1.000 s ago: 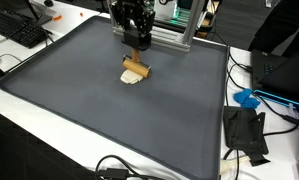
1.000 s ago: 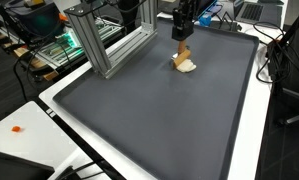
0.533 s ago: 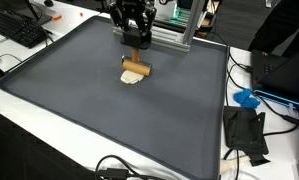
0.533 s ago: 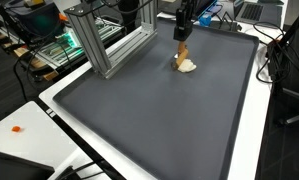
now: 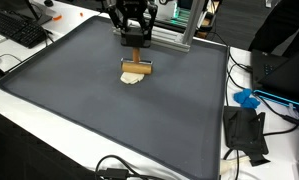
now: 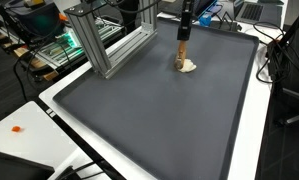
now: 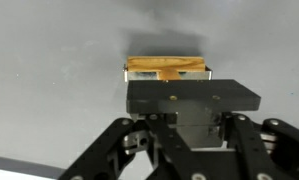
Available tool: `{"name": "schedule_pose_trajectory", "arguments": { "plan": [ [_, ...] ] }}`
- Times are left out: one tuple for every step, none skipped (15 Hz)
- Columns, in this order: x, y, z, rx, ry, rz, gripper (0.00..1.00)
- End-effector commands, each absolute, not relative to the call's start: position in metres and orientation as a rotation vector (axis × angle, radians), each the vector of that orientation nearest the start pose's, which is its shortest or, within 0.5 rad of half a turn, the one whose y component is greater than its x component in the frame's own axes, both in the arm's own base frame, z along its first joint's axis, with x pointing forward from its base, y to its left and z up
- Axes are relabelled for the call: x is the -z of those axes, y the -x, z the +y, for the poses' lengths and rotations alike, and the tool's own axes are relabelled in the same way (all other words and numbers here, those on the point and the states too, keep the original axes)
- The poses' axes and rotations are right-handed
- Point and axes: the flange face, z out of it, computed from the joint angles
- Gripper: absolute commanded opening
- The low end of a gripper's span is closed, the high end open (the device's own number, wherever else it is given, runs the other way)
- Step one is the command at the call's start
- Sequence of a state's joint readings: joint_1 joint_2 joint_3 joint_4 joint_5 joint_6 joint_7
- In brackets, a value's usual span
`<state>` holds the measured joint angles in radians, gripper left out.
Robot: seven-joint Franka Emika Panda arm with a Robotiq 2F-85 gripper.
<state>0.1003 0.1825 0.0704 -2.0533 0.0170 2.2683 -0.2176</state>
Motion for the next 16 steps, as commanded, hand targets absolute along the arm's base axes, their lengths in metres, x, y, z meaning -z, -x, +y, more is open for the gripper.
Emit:
{"name": "schedule_pose_trajectory", "arguments": {
  "plan": [
    [-0.348,-0.576,0.099,0.12,3.016,-0.695,0.24],
    [-0.347,-0.576,0.1,0.139,3.006,-0.719,0.24],
    [-0.346,-0.577,0.101,0.154,2.997,-0.741,0.24],
    [-0.345,-0.578,0.102,0.17,2.985,-0.761,0.24],
    [-0.343,-0.578,0.102,0.173,2.976,-0.773,0.24],
    [-0.338,-0.578,0.102,0.178,2.963,-0.778,0.24],
    [-0.336,-0.578,0.102,0.179,2.957,-0.786,0.24],
    [-0.332,-0.577,0.101,0.179,2.945,-0.793,0.24],
    [-0.332,-0.577,0.1,0.185,2.941,-0.801,0.24],
    [-0.331,-0.577,0.1,0.187,2.932,-0.811,0.24],
    [-0.33,-0.577,0.1,0.188,2.924,-0.815,0.24],
    [-0.328,-0.577,0.101,0.193,2.913,-0.821,0.24],
    [-0.327,-0.577,0.101,0.203,2.907,-0.829,0.24],
    [-0.325,-0.577,0.103,0.215,2.899,-0.834,0.24],
    [-0.325,-0.577,0.103,0.223,2.893,-0.84,0.24],
    [-0.323,-0.578,0.105,0.232,2.886,-0.85,0.24]
  ]
}}
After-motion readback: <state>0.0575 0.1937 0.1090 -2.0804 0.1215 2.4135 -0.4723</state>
